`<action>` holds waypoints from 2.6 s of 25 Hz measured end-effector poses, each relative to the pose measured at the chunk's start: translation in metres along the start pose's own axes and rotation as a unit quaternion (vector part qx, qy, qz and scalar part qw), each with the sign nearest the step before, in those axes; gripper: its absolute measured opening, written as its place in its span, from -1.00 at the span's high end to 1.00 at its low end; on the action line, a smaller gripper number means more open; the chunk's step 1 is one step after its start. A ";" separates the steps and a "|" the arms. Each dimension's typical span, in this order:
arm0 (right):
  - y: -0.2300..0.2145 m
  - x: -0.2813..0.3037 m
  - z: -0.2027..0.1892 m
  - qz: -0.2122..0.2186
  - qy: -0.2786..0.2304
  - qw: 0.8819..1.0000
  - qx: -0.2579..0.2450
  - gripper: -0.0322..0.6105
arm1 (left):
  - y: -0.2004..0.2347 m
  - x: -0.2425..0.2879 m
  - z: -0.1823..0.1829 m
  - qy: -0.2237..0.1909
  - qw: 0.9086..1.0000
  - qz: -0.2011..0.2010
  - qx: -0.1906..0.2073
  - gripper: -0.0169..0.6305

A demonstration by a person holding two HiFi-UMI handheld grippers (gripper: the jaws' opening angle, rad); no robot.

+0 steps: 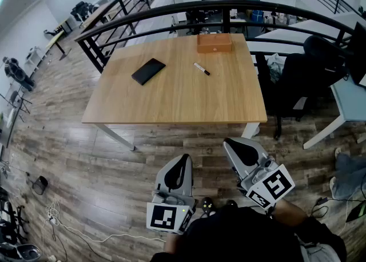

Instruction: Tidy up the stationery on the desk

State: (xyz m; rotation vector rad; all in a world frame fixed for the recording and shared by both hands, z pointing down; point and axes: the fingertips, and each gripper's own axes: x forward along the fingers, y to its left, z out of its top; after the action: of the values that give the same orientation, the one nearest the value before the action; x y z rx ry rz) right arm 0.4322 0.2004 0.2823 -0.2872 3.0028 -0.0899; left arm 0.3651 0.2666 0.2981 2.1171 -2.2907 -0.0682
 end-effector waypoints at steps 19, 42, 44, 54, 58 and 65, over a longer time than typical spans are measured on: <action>0.006 0.008 0.000 -0.014 0.007 1.000 -0.002 0.87 | 0.011 -0.004 -0.003 0.013 1.000 -0.010 0.011 0.96; 0.037 0.074 -0.011 0.009 0.013 1.000 -0.023 0.87 | 0.094 -0.024 0.003 -0.019 1.000 0.021 0.010 0.96; 0.035 0.079 -0.014 0.008 0.014 1.000 -0.018 0.87 | 0.100 -0.023 0.004 -0.020 0.999 0.027 0.012 0.96; 0.015 0.117 -0.027 0.023 0.018 1.000 -0.002 0.86 | 0.131 -0.013 -0.005 -0.007 0.999 0.050 0.015 0.96; 0.008 0.146 -0.032 0.035 0.017 0.999 0.006 0.86 | 0.155 -0.009 -0.005 -0.003 0.998 0.062 0.018 0.96; -0.014 0.208 -0.042 0.051 0.014 0.998 0.018 0.86 | 0.209 0.015 -0.012 0.009 0.996 0.091 0.019 0.96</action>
State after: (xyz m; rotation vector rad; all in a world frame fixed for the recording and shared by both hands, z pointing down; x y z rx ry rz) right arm 0.2271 0.1488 0.3001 -0.1301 3.0327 -0.1398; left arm 0.1562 0.2680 0.3197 1.9047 -2.4818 -0.0019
